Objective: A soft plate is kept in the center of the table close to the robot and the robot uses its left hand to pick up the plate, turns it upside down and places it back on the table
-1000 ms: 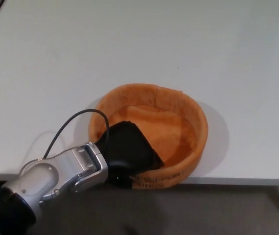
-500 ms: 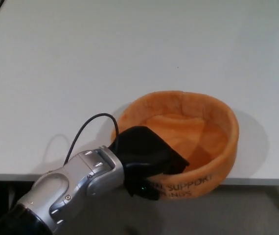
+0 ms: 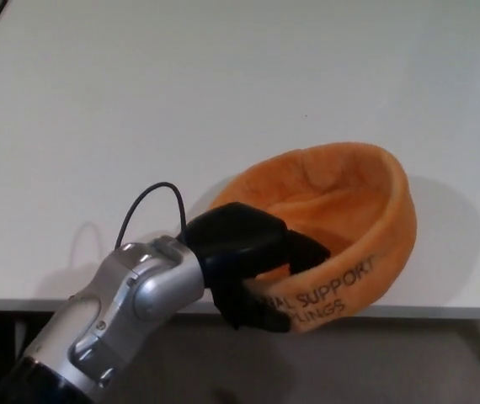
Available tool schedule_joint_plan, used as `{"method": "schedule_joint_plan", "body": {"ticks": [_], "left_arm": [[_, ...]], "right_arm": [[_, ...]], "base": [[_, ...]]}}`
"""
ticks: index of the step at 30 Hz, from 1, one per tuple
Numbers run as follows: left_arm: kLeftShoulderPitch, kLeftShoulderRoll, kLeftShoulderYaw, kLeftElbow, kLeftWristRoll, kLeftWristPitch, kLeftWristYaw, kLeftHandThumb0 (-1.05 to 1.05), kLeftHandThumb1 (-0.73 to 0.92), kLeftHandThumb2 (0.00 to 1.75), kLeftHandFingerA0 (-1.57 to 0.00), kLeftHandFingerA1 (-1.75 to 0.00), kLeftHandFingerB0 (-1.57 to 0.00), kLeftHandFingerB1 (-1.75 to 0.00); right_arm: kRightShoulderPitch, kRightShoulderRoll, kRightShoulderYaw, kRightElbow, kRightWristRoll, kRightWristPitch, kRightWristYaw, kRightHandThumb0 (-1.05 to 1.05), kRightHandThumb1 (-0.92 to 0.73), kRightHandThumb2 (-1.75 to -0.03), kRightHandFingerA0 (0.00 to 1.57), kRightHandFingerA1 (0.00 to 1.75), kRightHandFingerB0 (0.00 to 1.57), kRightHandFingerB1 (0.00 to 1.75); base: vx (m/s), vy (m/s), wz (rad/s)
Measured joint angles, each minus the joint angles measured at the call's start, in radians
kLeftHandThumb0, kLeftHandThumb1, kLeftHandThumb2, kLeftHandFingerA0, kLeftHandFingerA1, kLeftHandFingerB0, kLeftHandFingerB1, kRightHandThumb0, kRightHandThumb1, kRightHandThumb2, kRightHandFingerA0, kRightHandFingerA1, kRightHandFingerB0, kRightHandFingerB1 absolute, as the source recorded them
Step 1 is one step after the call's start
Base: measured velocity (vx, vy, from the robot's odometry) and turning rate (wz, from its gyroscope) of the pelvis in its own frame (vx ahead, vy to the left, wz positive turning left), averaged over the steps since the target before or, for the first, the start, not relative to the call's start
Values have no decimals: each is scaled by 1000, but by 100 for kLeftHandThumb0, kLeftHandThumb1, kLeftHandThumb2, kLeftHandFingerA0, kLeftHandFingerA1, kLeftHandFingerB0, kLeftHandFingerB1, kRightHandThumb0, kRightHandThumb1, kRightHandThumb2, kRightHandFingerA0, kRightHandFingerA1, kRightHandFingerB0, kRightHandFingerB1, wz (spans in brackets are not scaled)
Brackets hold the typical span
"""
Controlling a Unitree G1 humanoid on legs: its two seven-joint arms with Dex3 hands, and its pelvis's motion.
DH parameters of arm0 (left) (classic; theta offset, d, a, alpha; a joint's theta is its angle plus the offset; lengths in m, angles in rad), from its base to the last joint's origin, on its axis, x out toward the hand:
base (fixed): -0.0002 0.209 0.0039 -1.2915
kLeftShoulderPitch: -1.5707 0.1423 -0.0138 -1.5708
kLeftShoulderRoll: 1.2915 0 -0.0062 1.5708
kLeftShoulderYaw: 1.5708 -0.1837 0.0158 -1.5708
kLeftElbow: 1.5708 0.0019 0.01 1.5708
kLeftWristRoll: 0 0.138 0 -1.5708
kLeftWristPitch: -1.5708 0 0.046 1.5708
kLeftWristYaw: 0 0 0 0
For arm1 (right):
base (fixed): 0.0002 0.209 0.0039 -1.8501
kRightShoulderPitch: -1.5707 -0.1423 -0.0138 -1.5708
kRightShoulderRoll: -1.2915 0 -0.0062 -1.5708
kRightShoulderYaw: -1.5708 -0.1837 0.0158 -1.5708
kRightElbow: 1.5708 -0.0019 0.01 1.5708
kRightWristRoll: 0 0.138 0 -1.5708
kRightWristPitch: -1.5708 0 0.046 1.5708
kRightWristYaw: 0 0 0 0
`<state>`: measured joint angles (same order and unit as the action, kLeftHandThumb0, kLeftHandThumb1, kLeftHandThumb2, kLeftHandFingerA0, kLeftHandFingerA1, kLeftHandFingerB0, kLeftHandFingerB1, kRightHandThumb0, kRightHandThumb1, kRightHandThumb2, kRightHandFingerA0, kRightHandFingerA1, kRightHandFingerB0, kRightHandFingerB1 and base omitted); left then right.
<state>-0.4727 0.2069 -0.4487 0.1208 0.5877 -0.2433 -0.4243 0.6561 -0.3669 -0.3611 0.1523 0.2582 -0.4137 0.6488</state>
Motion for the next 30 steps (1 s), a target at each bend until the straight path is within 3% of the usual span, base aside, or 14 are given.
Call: {"method": "schedule_joint_plan", "body": {"ticks": [1, 2, 9, 15, 21, 26, 30], "left_arm": [[2, -4, 8, -4, -11, 2, -6, -25, 49, 77, -98, -175, -76, -175], [4, -12, 21, -11, -31, 9, -16, -28, 51, 75, -97, -175, -74, -175], [10, -62, 100, -77, -139, 61, -64, -23, 52, 73, -91, -175, -76, -175], [10, -131, 172, -123, -238, 116, -89, -32, 55, 66, -92, -175, -74, -175], [1, -189, 247, -150, -330, 170, -94, -28, 53, 69, -93, -175, -65, -175], [-22, -228, 312, -159, -406, 210, -93, -25, 54, 72, -89, -175, -71, -175], [-45, -251, 364, -159, -462, 237, -92, -27, 52, 71, -96, -175, -74, -175]], "right_arm": [[0, 0, 0, 0, -1, -1, -1, -68, -82, -119, 43, 70, 25, 56], [0, 0, 0, -1, -3, -1, -2, -75, -92, -86, 42, 70, 25, 50], [1, 0, 0, -7, -15, -2, -7, -73, -92, -83, 40, 69, 27, 49], [1, 0, 0, -7, -18, -3, -12, -76, -92, -83, 38, 69, 26, 50], [1, 0, 0, -7, -21, -4, -15, -76, -91, -83, 38, 71, 26, 52], [1, 0, 0, -7, -22, -4, -16, -76, -91, -83, 39, 69, 28, 51], [1, 0, 0, -7, -22, -4, -16, -75, -92, -82, 40, 68, 29, 50]], "base": [[0, 0, 0], [0, 0, 0], [0, 0, 0], [0, 0, 0], [0, 0, 0], [0, 0, 0], [0, 0, 0]]}}
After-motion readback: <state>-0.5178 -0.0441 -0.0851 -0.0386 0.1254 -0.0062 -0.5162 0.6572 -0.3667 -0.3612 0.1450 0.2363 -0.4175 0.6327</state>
